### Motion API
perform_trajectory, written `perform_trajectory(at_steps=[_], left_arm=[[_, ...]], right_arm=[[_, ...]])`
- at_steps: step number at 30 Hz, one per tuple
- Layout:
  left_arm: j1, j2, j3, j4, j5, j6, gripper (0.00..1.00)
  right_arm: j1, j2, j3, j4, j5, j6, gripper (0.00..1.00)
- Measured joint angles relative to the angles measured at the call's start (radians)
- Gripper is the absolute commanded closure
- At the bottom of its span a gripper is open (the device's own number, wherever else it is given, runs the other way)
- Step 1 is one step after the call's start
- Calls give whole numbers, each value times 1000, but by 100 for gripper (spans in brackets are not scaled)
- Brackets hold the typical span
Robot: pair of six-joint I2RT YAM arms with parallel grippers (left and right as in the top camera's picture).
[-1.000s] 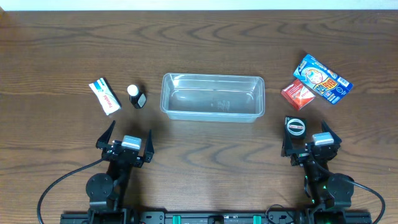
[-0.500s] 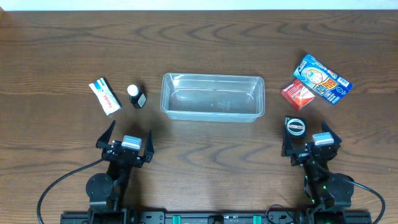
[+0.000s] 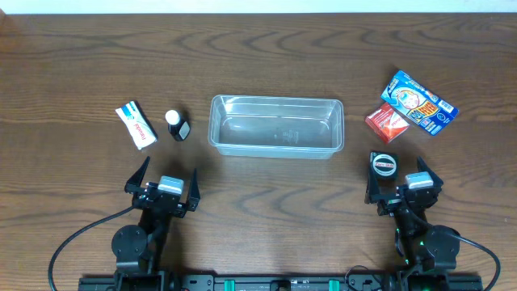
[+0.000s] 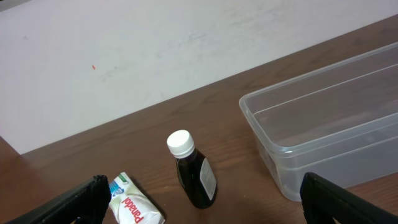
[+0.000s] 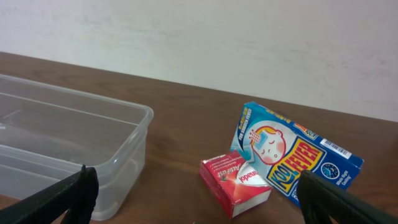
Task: Pack container
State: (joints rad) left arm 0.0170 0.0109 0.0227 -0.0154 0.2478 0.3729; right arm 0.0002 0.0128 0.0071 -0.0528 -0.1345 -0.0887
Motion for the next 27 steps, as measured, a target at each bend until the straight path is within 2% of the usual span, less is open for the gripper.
perform_trajectory(at_steps=[7,13,16,21,27], left_arm=[[0,0,0,0,0,0,2],[0,0,0,0,0,0,2],[0,0,0,0,0,-3,2],[0,0,0,0,0,-3,2],[0,0,0,0,0,-3,2]], right_arm=[[0,-1,0,120,-16,1,1],[0,63,48,78,-53,19,1],[0,209,166,39,-60,22,1],[-26,584,514,-91,-100,16,1],[-87,1073,994,-387,-212,5,1]])
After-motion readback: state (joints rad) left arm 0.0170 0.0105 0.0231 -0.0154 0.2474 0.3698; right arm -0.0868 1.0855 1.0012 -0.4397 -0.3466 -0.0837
